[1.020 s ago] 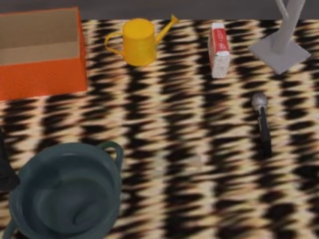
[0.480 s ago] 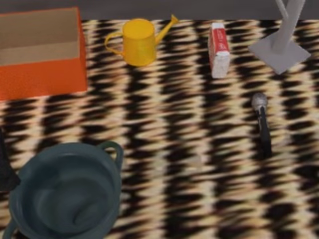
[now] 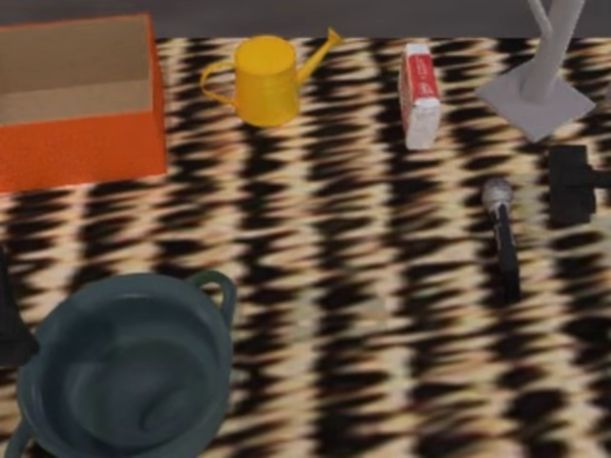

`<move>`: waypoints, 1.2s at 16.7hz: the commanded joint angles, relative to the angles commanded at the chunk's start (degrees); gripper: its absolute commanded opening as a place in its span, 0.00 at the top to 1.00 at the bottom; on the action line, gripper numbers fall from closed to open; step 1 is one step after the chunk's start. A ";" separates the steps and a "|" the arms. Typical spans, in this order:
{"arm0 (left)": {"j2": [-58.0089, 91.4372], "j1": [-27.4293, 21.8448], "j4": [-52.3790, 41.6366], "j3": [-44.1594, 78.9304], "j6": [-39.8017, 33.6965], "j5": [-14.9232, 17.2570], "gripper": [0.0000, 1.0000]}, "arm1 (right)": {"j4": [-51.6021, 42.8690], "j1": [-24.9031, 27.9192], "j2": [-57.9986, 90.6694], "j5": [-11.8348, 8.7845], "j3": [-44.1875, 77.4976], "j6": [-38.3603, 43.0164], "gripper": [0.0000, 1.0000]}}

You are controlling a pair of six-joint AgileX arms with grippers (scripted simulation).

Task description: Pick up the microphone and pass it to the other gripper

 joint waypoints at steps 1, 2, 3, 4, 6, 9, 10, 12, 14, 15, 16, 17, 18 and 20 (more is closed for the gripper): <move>0.00 0.00 0.00 0.00 0.00 0.00 0.00 | -2.61 0.78 4.92 0.01 3.74 0.85 0.00; 0.00 0.00 0.00 0.00 0.00 0.00 0.00 | -5.04 1.52 9.46 0.02 7.32 1.65 0.00; 0.00 0.00 0.00 0.00 0.00 0.00 0.00 | -7.27 2.21 13.67 0.02 10.72 2.41 0.00; 0.00 0.00 0.00 0.00 0.00 0.00 0.00 | -9.28 2.85 17.59 0.03 13.90 3.11 0.00; 0.00 0.00 0.00 0.00 0.00 0.00 0.00 | -12.59 3.93 24.37 0.03 19.44 4.29 0.00; 0.00 0.00 0.00 0.00 0.00 0.00 0.00 | -15.67 4.98 30.84 0.04 24.94 5.45 0.00; 0.00 0.00 0.00 0.00 0.00 0.00 0.00 | -16.15 5.15 31.80 0.04 25.88 5.64 0.00; 0.00 0.00 0.00 0.00 0.00 0.00 0.00 | -16.37 5.23 32.19 0.04 26.30 5.72 0.00; 0.00 0.00 0.00 0.00 0.00 0.00 0.00 | -16.37 5.23 32.19 0.04 26.30 5.72 0.00; 0.00 0.00 0.00 0.00 0.00 0.00 0.00 | -16.24 4.92 32.02 0.02 26.14 5.67 0.00; 0.00 0.00 0.00 0.00 0.00 0.00 0.00 | -16.06 4.94 32.13 0.02 26.03 5.65 0.00; 0.00 0.00 0.00 0.00 0.00 0.00 0.00 | -15.31 5.00 32.57 0.03 25.59 5.60 0.00; 0.00 0.00 0.00 0.00 0.00 0.00 0.00 | -13.97 5.04 33.31 0.03 24.88 5.58 0.00; 0.00 0.00 0.00 0.00 0.00 0.00 0.00 | -9.69 5.10 35.54 0.05 22.97 5.62 0.00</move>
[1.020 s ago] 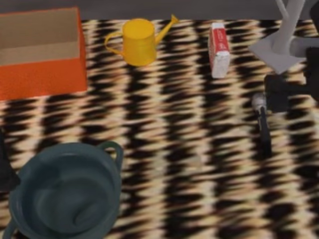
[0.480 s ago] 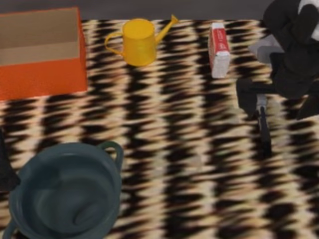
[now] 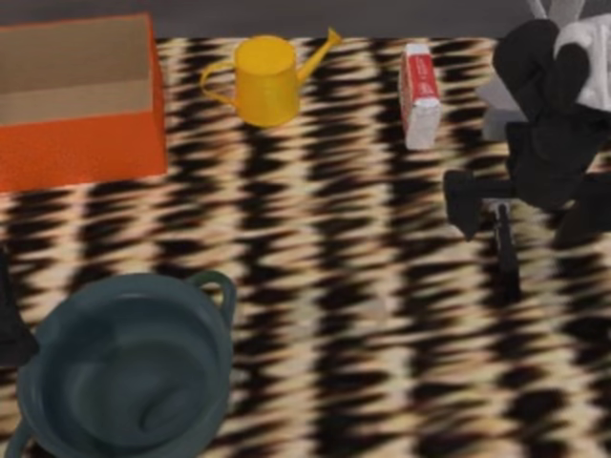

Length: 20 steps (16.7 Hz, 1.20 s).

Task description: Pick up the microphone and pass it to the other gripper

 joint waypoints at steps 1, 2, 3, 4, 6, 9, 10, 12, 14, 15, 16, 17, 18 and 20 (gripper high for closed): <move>0.00 0.00 0.00 0.00 0.00 0.00 0.00 | 2.67 0.02 1.34 0.01 -1.13 0.05 0.00; 0.00 0.00 0.00 0.00 0.00 0.00 0.00 | 5.41 0.02 2.68 0.03 -2.32 0.09 0.00; 0.00 0.00 0.00 0.00 0.00 0.00 0.00 | 7.96 0.04 3.95 0.04 -3.46 0.12 0.00; 0.00 0.00 0.00 0.00 0.00 0.00 0.00 | 9.99 0.06 5.09 0.05 -4.43 0.15 0.00; 0.00 0.00 0.00 0.00 0.00 0.00 0.00 | 12.23 0.10 6.57 0.07 -5.59 0.21 0.00; 0.00 0.00 0.00 0.00 0.00 0.00 0.00 | 12.45 0.10 6.73 0.07 -5.70 0.21 0.00; 0.00 0.00 0.00 0.00 0.00 0.00 0.00 | 12.45 0.10 6.73 0.07 -5.70 0.21 0.00; 0.00 0.00 0.00 0.00 0.00 0.00 0.00 | 12.45 0.10 6.73 0.07 -5.70 0.21 0.15; 0.00 0.00 0.00 0.00 0.00 0.00 0.00 | 12.45 0.10 6.73 0.07 -5.70 0.21 0.30; 0.00 0.00 0.00 0.00 0.00 0.00 0.00 | 12.45 0.10 6.73 0.07 -5.70 0.21 0.38; 0.00 0.00 0.00 0.00 0.00 0.00 0.00 | 12.45 0.10 6.73 0.07 -5.70 0.21 0.45; 0.00 0.00 0.00 0.00 0.00 0.00 0.00 | 12.45 0.10 6.73 0.07 -5.70 0.21 0.53; 0.00 0.00 0.00 0.00 0.00 0.00 0.00 | 12.45 0.10 6.73 0.07 -5.70 0.21 0.60; 0.00 0.00 0.00 0.00 0.00 0.00 0.00 | 12.45 0.10 6.73 0.07 -5.70 0.21 0.75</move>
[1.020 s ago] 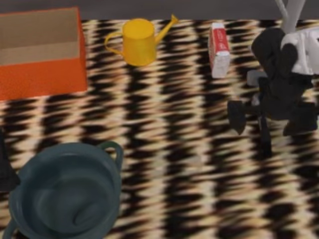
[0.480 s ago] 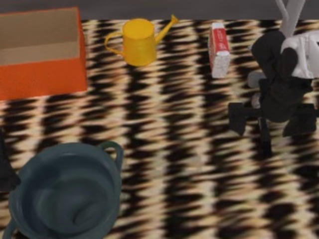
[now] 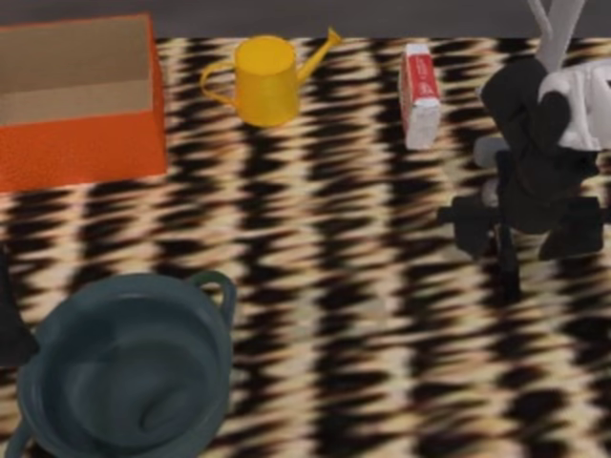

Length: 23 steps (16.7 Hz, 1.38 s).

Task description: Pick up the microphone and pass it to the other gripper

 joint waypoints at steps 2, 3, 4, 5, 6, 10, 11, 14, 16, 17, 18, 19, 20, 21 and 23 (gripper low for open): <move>0.00 0.00 0.00 0.00 0.00 0.00 0.00 | 0.00 0.00 0.00 0.00 0.00 0.00 0.90; 0.00 0.00 0.00 0.00 0.00 0.00 0.00 | 0.00 0.00 0.00 0.00 0.00 0.00 0.98; 0.00 0.00 0.00 0.00 0.00 0.00 0.00 | 0.00 0.00 0.00 0.00 0.00 0.00 1.00; 0.00 0.00 0.00 0.00 0.00 0.00 0.00 | 0.00 0.00 0.00 0.00 0.00 0.00 1.00; 0.00 0.00 0.00 0.00 0.00 0.00 0.00 | 0.00 0.00 0.00 0.00 0.00 0.00 1.00; 0.00 0.00 0.00 0.00 0.00 0.00 0.00 | 0.00 0.00 0.00 0.00 0.00 0.00 1.00; 0.00 0.00 0.00 0.00 0.00 0.00 0.00 | 0.00 0.00 0.00 0.00 0.00 0.00 1.00; 0.00 0.00 0.00 0.00 0.00 0.00 0.00 | -0.84 -0.14 -3.31 1.66 0.95 -1.29 1.00; 0.00 0.00 0.00 0.00 0.00 0.00 0.00 | 2.11 -0.05 -3.86 0.48 0.34 -1.99 1.00; 0.00 0.00 0.00 0.00 0.00 0.00 0.00 | 4.46 -0.04 -4.33 -0.43 -0.18 -2.50 1.00; 0.00 0.00 0.00 0.00 0.00 0.00 0.00 | 7.34 -0.04 -4.89 -1.50 -0.85 -3.09 1.00; 0.00 0.00 0.00 0.00 0.00 0.00 0.00 | 10.70 -0.07 -5.53 -2.71 -1.65 -3.75 1.00; 0.00 0.00 0.00 0.00 0.00 0.00 0.00 | 14.50 -0.10 -6.24 -4.06 -2.60 -4.47 1.00; 0.00 0.00 0.00 0.00 0.00 0.00 0.00 | 18.72 -0.16 -7.01 -5.53 -3.73 -5.26 1.00; 0.00 0.00 0.00 0.00 0.00 0.00 0.00 | 28.26 -0.27 -8.68 -8.79 -6.37 -6.98 1.00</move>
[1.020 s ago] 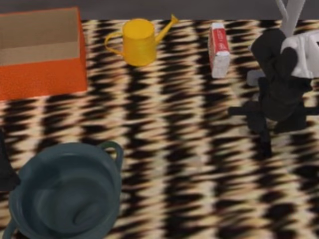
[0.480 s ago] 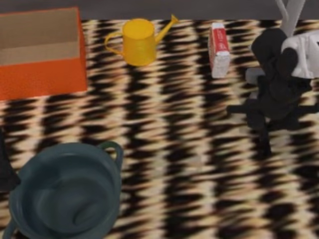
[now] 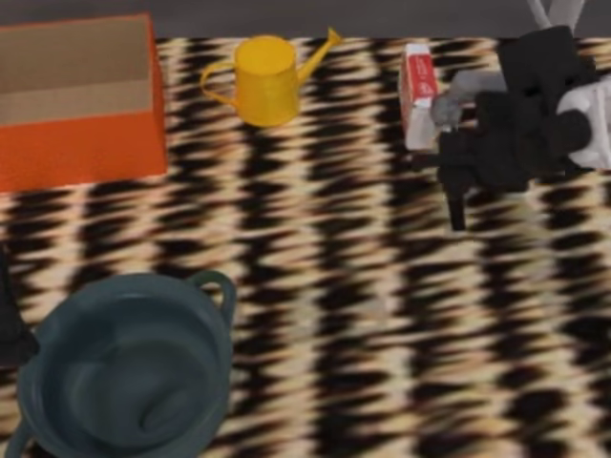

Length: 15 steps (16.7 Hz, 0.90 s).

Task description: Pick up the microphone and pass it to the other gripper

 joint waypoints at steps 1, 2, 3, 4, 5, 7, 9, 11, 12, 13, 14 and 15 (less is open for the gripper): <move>0.00 0.00 0.00 0.00 0.00 0.00 0.00 | 5.22 -0.06 -0.89 -1.73 -1.49 -0.92 1.00; 0.00 0.00 0.00 0.00 0.00 0.00 0.00 | 10.61 -0.11 -1.86 -3.50 -3.06 -1.86 1.00; 0.00 0.00 0.00 0.00 0.00 0.00 0.00 | 16.12 -0.18 -2.94 -5.28 -4.71 -2.83 1.00; 0.00 0.00 0.00 0.00 0.00 0.00 0.00 | 21.67 -0.26 -4.11 -7.05 -6.38 -3.80 1.00; 0.00 0.00 0.00 0.00 0.00 0.00 0.00 | 27.13 -0.34 -5.36 -8.80 -8.04 -4.77 1.00; 0.00 0.00 0.00 0.00 0.00 0.00 0.00 | 37.24 -0.51 -7.97 -12.11 -11.06 -6.67 1.00; 0.00 0.00 0.00 0.00 0.00 0.00 0.00 | 45.69 -0.65 -10.59 -14.99 -13.53 -8.44 1.00; 0.00 0.00 0.00 0.00 0.00 0.00 0.00 | 51.85 -0.78 -13.04 -17.33 -15.39 -9.97 1.00; 0.00 0.00 0.00 0.00 0.00 0.00 0.00 | 54.02 -0.84 -14.08 -18.23 -16.06 -10.59 1.00; 0.00 0.00 0.00 0.00 0.00 0.00 0.00 | 55.54 -0.88 -14.89 -18.87 -16.54 -11.05 1.00; 0.00 0.00 0.00 0.00 0.00 0.00 0.00 | 56.45 -0.92 -15.41 -19.25 -16.82 -11.34 1.00; 0.00 0.00 0.00 0.00 0.00 0.00 0.00 | 56.76 -0.93 -15.60 -19.39 -16.91 -11.44 1.00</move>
